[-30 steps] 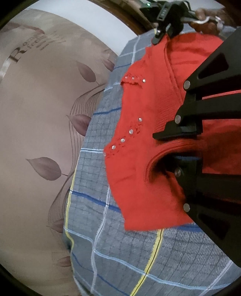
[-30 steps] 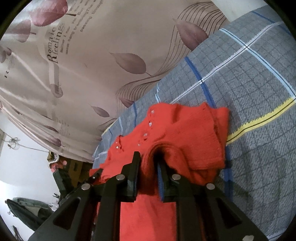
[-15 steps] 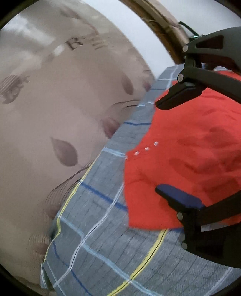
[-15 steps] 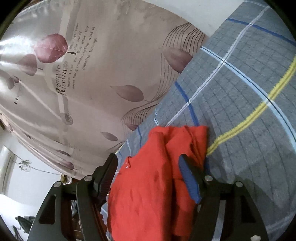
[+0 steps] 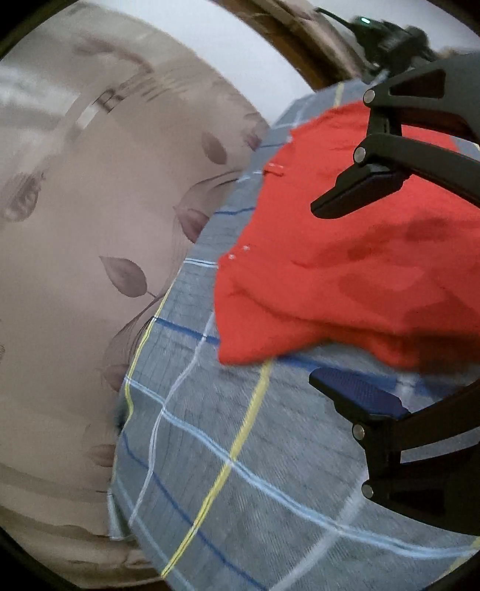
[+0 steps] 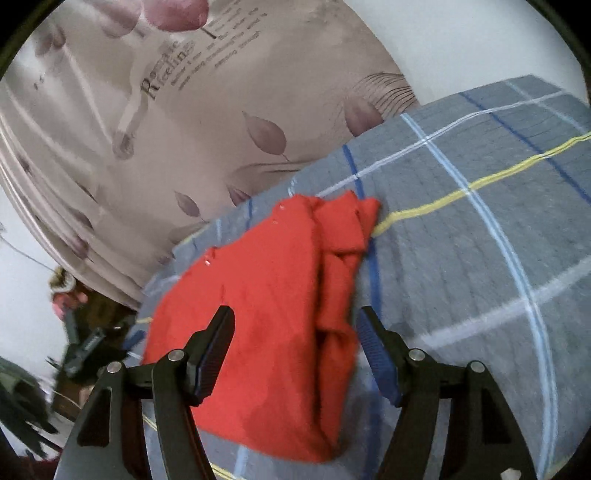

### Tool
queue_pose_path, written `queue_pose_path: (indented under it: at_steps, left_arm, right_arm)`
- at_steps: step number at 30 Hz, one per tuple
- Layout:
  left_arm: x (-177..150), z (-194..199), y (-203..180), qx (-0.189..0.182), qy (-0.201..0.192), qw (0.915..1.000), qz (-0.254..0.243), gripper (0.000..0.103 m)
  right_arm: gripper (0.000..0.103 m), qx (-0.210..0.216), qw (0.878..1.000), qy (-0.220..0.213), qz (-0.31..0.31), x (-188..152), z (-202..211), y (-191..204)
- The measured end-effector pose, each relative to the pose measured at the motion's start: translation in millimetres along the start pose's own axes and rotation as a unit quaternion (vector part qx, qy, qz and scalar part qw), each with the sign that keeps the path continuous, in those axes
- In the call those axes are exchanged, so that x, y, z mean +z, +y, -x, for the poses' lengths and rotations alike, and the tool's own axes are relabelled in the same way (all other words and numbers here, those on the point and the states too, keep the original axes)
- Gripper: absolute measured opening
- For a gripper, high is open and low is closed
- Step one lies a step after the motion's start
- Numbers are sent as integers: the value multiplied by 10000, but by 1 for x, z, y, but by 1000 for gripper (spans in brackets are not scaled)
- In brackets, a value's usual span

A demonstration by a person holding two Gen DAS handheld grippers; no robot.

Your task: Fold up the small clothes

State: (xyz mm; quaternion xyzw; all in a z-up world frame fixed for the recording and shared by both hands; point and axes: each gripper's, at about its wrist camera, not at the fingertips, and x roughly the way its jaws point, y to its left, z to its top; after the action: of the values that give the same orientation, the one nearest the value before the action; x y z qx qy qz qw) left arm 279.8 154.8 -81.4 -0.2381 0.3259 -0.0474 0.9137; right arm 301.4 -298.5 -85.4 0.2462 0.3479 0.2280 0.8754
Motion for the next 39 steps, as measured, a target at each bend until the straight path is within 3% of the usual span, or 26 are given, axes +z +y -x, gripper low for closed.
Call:
queue_pose_path:
  at_steps: [6,12,16,19,30,32,39]
  left_arm:
    - [-29,7,-5,356,11,9966,-742,83]
    - [-32,2,-12,529,60,9943,-920,83]
    - [-32,-2,-12,679,106,9934,-916,83]
    - [-33,-1,-10,651,89,9942,-856,83]
    - [-33,1,-10,671,77,9943,-831,88]
    - [-33,2,-9,652,56,9944,-831,90]
    - [-33,0,-8,690,108,9942,-815,92]
  right_arm:
    - [67,-197,9997,-125,63,-11,6,1]
    - [67,-672,9970,-61,374,-14,-3,13]
    - [69,-1142,9890,-29,935,-22,-11,34]
    - [80,-1420,9814,108,1288,-25,-20,45]
    - [85,-2019,9663,533,1508,-27,-42,51]
    - [92,-2095,9628,639,1584,-29,-46,53]
    - [99,-2213,9578,777,1658,-29,-50,55]
